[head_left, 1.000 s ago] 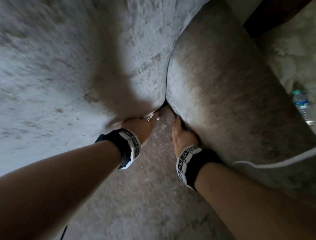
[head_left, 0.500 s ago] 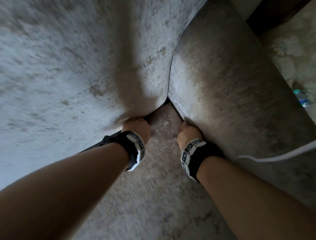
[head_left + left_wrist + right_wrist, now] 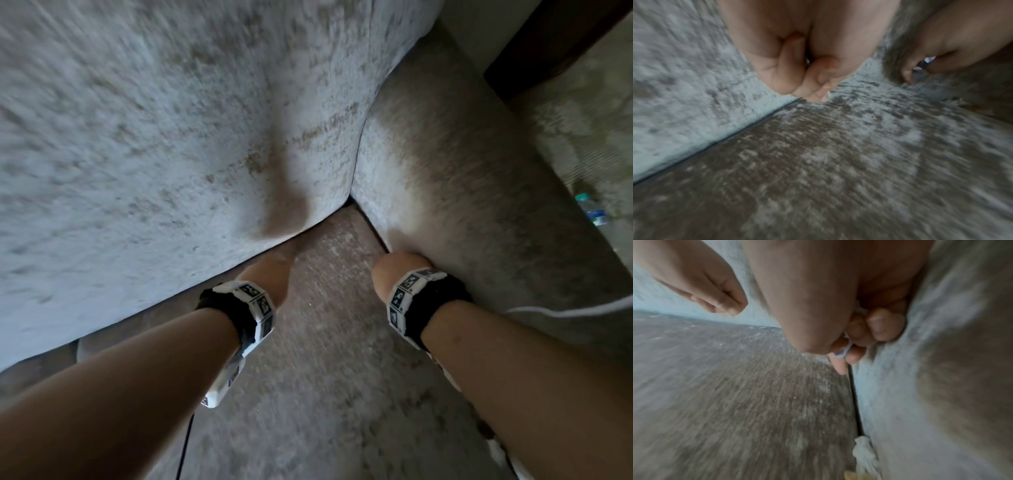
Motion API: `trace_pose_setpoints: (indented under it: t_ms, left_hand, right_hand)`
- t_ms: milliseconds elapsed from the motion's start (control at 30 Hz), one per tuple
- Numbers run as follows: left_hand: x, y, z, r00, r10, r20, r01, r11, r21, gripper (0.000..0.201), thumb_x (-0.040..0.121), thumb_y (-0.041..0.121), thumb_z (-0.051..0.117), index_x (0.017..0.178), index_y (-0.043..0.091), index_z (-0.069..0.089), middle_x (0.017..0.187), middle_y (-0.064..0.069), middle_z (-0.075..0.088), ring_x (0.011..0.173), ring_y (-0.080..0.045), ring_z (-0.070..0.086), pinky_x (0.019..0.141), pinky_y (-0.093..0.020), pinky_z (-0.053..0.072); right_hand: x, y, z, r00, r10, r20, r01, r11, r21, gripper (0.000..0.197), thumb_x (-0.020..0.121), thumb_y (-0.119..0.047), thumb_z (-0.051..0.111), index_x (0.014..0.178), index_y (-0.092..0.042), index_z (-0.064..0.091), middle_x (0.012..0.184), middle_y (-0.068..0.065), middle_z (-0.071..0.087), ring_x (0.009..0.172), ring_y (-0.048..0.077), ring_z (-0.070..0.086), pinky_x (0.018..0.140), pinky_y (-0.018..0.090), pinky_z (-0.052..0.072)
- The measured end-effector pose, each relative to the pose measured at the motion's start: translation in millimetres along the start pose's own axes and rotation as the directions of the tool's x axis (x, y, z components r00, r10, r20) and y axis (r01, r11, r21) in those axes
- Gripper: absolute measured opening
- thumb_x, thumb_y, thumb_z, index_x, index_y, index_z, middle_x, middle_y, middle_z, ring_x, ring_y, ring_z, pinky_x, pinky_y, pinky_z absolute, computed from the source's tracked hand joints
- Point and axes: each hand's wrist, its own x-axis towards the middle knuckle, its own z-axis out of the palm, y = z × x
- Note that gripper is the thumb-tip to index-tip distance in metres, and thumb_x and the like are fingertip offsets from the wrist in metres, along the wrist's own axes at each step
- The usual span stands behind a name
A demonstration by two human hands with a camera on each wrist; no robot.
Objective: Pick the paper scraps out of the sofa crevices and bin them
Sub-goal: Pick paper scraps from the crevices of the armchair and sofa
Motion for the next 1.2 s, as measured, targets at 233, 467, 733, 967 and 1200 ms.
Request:
trace_pose_setpoints:
  t_ms: [233,467,733,967,1200]
  left_hand:
    - [-44,8,-12,0.988,-0.012,0.155,0.0,0.997,0.076,0.051,0.102,0.039,0.027,0.077,0.013,0.062,0.08,-0.007,0.062,0.082,-0.027,0.061,0.086,-0.035,0.047]
    - [-74,45,2,0.992,-0.009,0.124,-0.011,0.987,0.158,0.036,0.103,0.022,0.034,0.108,0.002,0.063,0.115,-0.013,0.064,0.105,-0.03,0.061,0.084,-0.034,0.046]
    - [-77,110,41,0.977,0.04,0.208,-0.085,0.973,0.213,0.026,0.1,0.013,0.044,0.115,0.004,0.063,0.119,-0.013,0.063,0.108,-0.032,0.061,0.096,-0.039,0.049]
    - [-77,166,58,0.982,0.035,0.186,-0.061,0.989,0.138,0.058,0.098,0.054,0.029,0.07,0.008,0.053,0.061,-0.005,0.046,0.063,-0.024,0.049,0.066,-0.031,0.042]
    - [-80,196,67,0.978,0.115,0.173,-0.155,0.957,0.243,0.031,0.098,0.032,0.047,0.119,0.011,0.058,0.11,-0.01,0.062,0.103,-0.031,0.061,0.084,-0.036,0.051]
  right_hand:
    - [-63,4,24,0.999,0.03,-0.044,-0.033,0.996,-0.083,0.04,0.101,-0.029,0.033,0.107,-0.013,0.069,0.113,0.005,0.066,0.106,0.026,0.062,0.088,0.038,0.052]
    - [-138,14,90,0.991,0.115,0.068,-0.115,0.993,0.004,0.035,0.099,-0.009,0.038,0.128,-0.007,0.057,0.132,0.009,0.057,0.118,0.025,0.057,0.098,0.036,0.048]
    - [-202,28,174,0.953,0.276,0.126,-0.297,0.933,0.204,0.034,0.102,-0.015,0.032,0.127,-0.012,0.055,0.123,0.007,0.063,0.113,0.025,0.061,0.09,0.035,0.049]
    - [-237,43,227,0.959,0.282,0.026,-0.283,0.95,0.133,0.043,0.101,-0.025,0.033,0.141,-0.01,0.039,0.105,0.006,0.071,0.093,0.024,0.068,0.072,0.031,0.05]
    - [-218,36,239,0.976,0.208,-0.07,-0.201,0.976,0.087,0.063,0.093,-0.011,0.041,0.153,-0.01,0.022,0.102,0.02,0.068,0.081,0.028,0.069,0.063,0.03,0.044]
